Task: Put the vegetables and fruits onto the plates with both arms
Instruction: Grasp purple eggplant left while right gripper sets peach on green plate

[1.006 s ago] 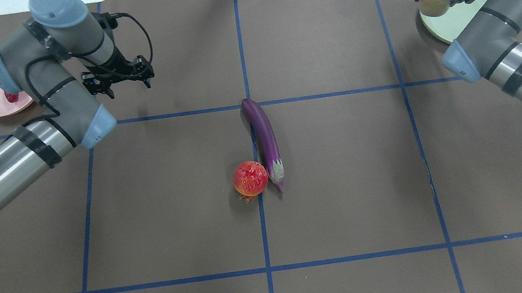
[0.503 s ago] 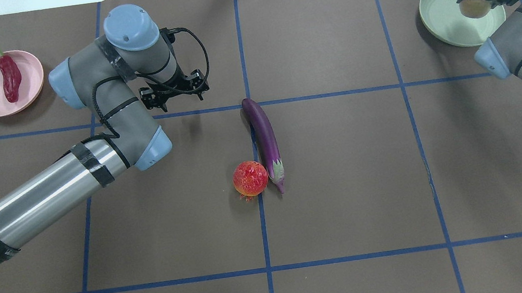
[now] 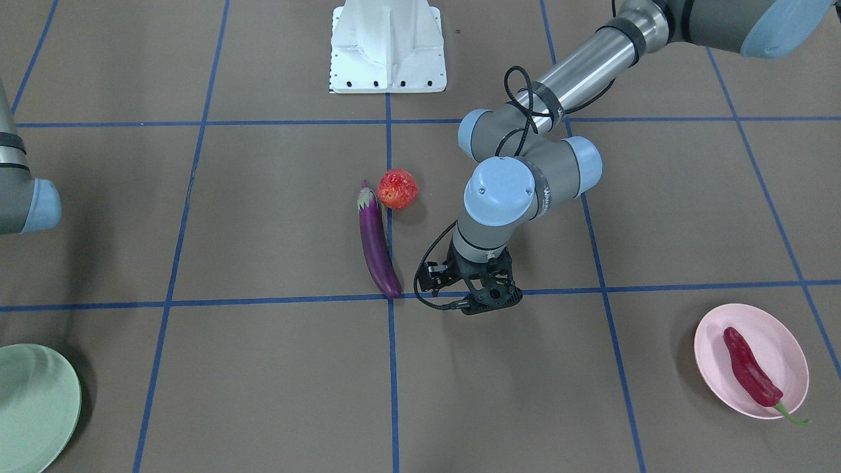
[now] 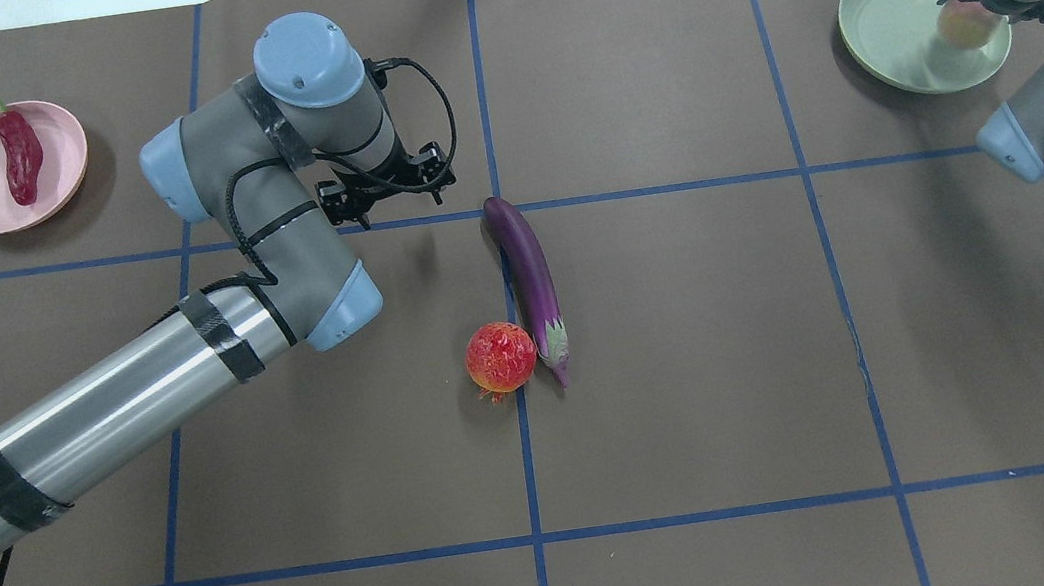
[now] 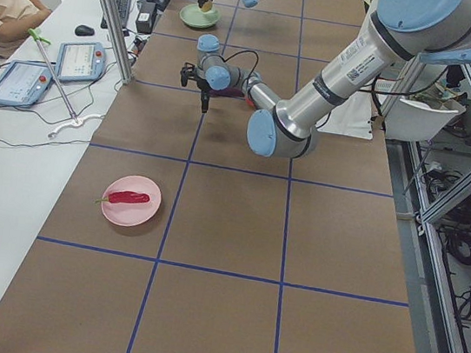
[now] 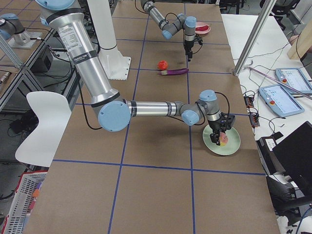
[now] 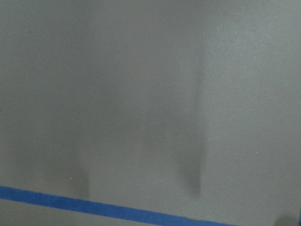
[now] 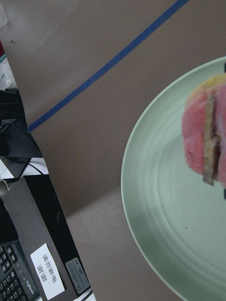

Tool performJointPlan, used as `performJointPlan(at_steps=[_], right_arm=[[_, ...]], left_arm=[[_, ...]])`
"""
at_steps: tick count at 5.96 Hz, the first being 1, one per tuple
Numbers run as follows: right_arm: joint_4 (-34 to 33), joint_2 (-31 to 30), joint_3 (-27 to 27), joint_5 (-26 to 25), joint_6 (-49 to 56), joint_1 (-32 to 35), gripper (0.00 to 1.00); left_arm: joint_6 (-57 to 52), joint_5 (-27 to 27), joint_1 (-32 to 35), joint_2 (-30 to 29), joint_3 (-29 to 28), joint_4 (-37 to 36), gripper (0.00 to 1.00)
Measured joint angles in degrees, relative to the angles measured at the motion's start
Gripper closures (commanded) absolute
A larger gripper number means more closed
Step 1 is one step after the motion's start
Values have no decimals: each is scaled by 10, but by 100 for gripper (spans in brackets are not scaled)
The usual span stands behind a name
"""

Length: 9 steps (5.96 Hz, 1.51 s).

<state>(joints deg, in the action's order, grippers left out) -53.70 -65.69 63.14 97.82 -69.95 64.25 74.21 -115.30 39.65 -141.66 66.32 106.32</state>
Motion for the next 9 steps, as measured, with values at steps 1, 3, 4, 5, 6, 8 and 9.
performJointPlan(at_steps=[1, 3, 4, 5, 6, 8, 9], right_arm=[[5, -6, 14, 1, -2, 0, 0], [3, -29, 72, 19, 0, 3, 0], [0, -35, 94, 58, 2, 10, 0], [-1, -41, 114, 106, 3, 20, 0], [-1, -53, 135, 136, 3, 26, 0], [-24, -74, 185, 172, 3, 29, 0], [-43, -78, 205, 186, 3, 29, 0]], left_arm=[[17, 0, -18, -23, 0, -20, 0], [27, 18, -59, -63, -3, -53, 0], [27, 40, -81, -73, -5, -55, 2], [26, 50, -92, -78, -8, -55, 12], [24, 53, -97, -79, -11, -53, 18], [23, 56, -98, -80, -21, -49, 27], [23, 61, -100, -81, -26, -48, 72]])
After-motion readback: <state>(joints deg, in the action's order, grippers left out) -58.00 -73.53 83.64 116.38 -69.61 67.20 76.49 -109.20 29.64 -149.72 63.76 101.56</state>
